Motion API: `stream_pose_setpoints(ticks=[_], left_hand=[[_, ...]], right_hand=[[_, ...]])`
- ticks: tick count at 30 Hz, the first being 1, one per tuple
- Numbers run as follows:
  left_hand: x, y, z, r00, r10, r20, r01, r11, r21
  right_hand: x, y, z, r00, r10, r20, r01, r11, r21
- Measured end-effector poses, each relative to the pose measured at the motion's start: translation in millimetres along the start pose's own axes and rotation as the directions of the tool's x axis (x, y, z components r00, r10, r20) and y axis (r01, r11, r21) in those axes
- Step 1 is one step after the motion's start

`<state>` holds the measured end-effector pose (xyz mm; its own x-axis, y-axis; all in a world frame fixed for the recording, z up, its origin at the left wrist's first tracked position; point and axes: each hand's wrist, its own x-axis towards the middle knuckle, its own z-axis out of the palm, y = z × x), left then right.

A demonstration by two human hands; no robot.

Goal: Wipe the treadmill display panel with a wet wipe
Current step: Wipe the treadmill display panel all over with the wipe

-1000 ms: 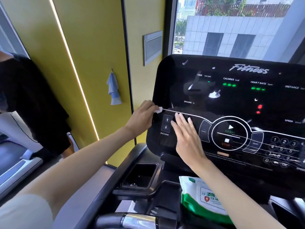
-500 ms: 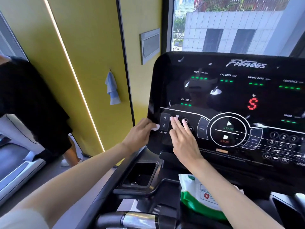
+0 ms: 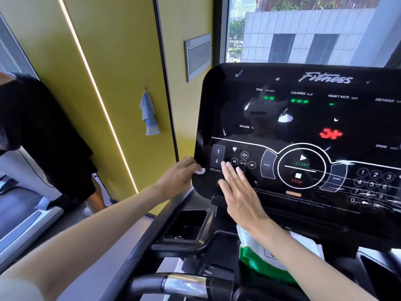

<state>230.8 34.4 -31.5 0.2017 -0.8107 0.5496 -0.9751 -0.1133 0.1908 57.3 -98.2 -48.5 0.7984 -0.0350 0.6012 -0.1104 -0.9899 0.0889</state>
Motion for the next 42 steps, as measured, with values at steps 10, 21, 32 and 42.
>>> stream_pose_setpoints(ticks=[10, 21, 32, 42], left_hand=[[14.1, 19.1, 17.2, 0.982, -0.054, -0.181, 0.051, 0.998, -0.023], [16.7, 12.2, 21.4, 0.927, -0.21, -0.309, 0.181, 0.976, -0.119], [25.1, -0.9, 8.1, 0.92, -0.264, -0.291, 0.243, 0.964, -0.107], [-13.1, 17.7, 30.4, 0.916, -0.305, -0.262, 0.282, 0.952, -0.121]], right_hand=[[-8.0, -3.2, 6.2, 0.993, 0.087, 0.076, -0.091, 0.995, 0.046], [-13.0, -12.9, 12.7, 0.987, 0.145, 0.07, -0.148, 0.988, 0.053], [-22.2, -12.8, 12.9, 0.993, 0.094, 0.073, -0.098, 0.993, 0.059], [-23.0, -10.4, 18.8, 0.995, 0.081, 0.054, -0.083, 0.996, 0.024]])
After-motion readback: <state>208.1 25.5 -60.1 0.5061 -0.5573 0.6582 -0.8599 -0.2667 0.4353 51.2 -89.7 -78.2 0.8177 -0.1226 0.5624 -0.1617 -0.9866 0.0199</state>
